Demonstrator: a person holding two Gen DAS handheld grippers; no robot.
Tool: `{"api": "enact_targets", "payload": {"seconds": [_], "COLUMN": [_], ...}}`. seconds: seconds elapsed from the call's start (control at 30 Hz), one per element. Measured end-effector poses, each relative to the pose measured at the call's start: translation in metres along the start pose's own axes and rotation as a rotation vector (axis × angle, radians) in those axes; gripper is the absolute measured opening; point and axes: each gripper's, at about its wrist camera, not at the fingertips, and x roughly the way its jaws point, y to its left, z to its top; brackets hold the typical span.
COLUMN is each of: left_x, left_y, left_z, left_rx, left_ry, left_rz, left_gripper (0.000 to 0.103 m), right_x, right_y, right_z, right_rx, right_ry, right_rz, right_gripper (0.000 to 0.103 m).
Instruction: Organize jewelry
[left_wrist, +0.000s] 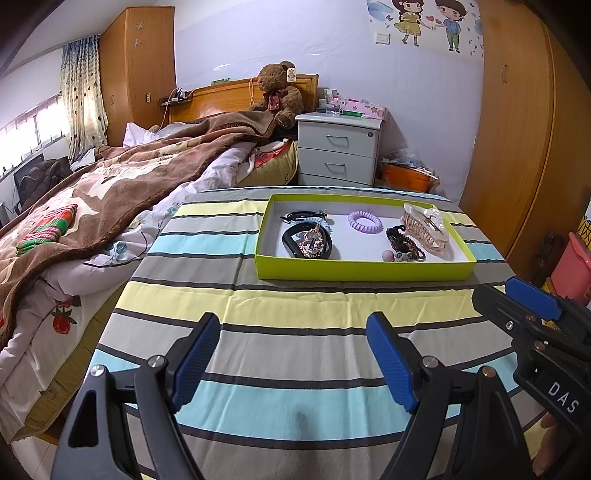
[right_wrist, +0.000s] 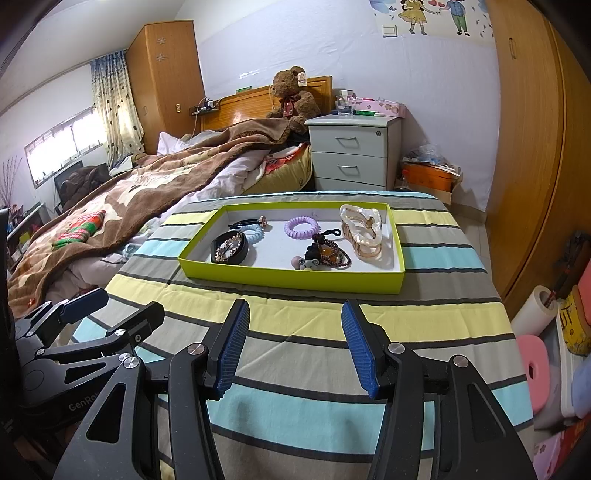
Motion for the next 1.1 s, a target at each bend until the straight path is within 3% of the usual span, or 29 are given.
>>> {"api": "enact_targets", "payload": {"seconds": [1.1], "left_x": [0.0004], "left_y": [0.0046], "left_z": [0.0007], "left_rx": [-0.018], "left_ry": [0.008], "left_rz": [0.008], "left_gripper": [0.083], "right_x": [0.0002], "right_y": [-0.0006], "right_z": [0.0000], "right_rx": [0.001], "right_ry": [0.001], "right_rz": [0.000], "right_gripper": [0.053]}}
